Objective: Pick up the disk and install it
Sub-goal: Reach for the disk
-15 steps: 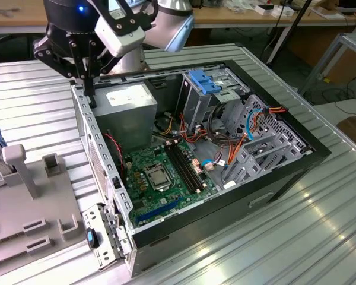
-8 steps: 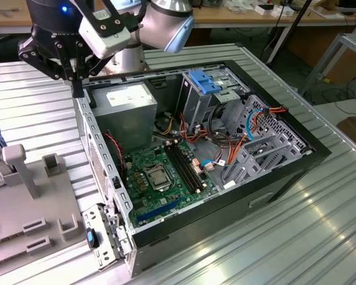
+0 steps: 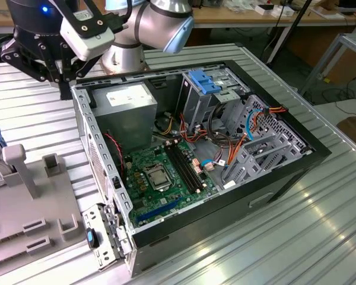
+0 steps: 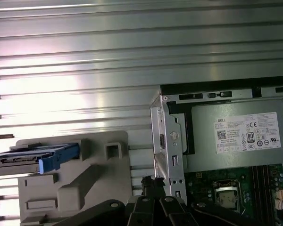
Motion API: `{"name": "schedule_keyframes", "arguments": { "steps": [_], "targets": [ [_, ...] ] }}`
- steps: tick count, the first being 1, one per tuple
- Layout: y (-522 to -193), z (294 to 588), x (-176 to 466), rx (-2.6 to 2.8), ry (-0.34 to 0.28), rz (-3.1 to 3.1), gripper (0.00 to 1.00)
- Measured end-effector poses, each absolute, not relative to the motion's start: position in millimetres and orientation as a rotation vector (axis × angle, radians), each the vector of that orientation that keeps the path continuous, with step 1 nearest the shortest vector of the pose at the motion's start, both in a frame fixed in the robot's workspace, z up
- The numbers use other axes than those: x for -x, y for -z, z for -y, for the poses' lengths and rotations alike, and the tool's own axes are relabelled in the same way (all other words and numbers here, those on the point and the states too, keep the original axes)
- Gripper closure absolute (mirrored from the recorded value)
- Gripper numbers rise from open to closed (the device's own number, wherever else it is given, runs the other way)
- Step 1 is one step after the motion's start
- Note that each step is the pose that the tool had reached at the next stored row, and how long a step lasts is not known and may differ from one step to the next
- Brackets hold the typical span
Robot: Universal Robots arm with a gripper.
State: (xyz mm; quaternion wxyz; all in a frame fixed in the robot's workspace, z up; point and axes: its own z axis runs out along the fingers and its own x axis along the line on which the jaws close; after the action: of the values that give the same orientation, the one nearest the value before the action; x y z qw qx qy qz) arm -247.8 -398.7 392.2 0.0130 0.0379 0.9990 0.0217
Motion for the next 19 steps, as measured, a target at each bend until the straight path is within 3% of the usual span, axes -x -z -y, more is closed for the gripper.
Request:
{"name": "schedule_keyframes", "arguments": {
  "steps": [19],
  "targets": [
    [-391.5, 398.7, 293.6, -0.118, -0.068, -3.113, 0.89]
  ]
}}
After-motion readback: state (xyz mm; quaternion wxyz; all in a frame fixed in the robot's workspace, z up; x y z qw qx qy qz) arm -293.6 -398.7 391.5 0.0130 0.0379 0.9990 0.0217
